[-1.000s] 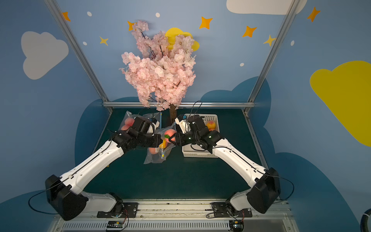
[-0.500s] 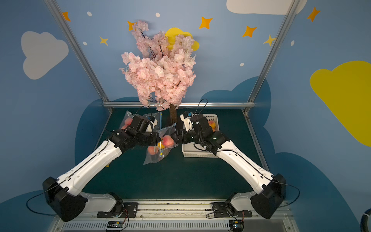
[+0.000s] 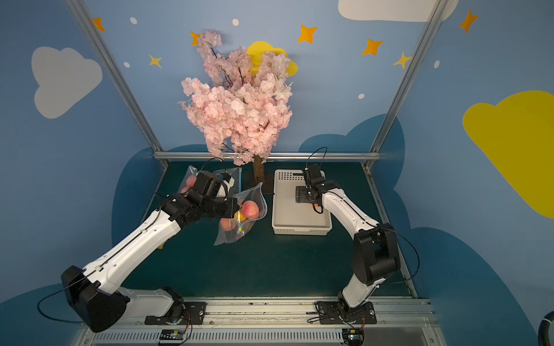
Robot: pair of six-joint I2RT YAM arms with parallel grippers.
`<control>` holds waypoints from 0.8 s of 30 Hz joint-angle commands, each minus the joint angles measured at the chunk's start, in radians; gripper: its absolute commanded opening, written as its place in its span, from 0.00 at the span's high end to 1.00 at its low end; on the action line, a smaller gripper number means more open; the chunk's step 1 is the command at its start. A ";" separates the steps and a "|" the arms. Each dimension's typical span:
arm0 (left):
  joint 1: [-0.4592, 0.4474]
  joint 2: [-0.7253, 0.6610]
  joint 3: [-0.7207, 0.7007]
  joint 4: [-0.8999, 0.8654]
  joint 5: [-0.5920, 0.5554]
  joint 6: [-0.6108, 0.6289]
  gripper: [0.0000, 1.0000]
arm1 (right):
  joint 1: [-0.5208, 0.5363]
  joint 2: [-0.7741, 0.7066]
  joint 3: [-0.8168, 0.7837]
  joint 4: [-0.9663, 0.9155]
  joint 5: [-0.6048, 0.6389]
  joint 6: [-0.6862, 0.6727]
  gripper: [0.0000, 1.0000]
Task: Place the peach in a zip-top bag and seal the zipper
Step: Pick up the peach from the basket.
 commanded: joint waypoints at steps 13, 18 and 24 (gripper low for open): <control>0.001 -0.013 -0.006 -0.002 0.025 0.004 0.97 | -0.055 0.337 0.240 -0.105 0.176 -0.200 0.13; 0.001 -0.011 -0.002 0.000 0.027 0.005 0.97 | -0.056 0.411 0.280 -0.145 0.182 -0.198 0.19; 0.001 -0.010 -0.005 0.001 0.028 0.005 0.97 | -0.056 0.415 0.305 -0.156 0.153 -0.195 0.47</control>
